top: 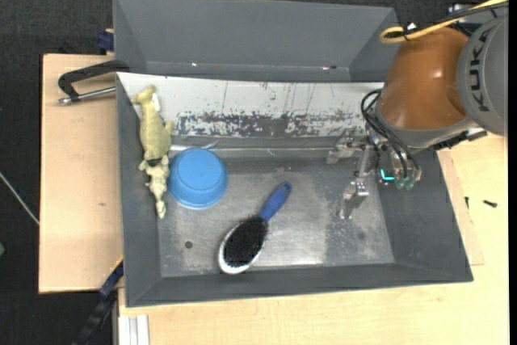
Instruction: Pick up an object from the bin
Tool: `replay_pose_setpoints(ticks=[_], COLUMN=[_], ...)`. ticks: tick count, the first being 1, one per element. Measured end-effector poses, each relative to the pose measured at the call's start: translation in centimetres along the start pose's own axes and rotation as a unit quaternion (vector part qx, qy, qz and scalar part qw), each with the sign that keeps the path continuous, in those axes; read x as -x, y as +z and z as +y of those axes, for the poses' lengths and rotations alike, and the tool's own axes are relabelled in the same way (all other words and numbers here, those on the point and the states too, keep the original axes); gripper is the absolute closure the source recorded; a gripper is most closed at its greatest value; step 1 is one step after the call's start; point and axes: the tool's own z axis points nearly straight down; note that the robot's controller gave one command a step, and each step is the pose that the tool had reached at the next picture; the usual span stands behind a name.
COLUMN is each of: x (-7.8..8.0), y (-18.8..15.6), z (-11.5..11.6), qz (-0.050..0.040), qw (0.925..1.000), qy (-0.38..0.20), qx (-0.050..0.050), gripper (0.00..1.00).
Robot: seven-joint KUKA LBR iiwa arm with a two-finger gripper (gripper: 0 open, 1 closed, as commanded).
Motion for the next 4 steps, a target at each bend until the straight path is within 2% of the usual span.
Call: replay_pose_setpoints(ticks=[1, 2, 3, 4], x=[2.9, 1.7, 1.7, 2.0], y=[5.5, 5.7, 5.8, -7.5], z=[5.2, 11.8, 11.6, 12.5], qz=[-0.0028, -0.0036, -0.0039, -0.0107], qw=[0.9962, 0.985, 0.9852, 0.9838], qy=[-0.087, -0.172, -0.172, -0.179], qx=[0.001, 0.001, 0.0, -0.001], gripper=[0.0, 0.0, 1.0, 1.0])
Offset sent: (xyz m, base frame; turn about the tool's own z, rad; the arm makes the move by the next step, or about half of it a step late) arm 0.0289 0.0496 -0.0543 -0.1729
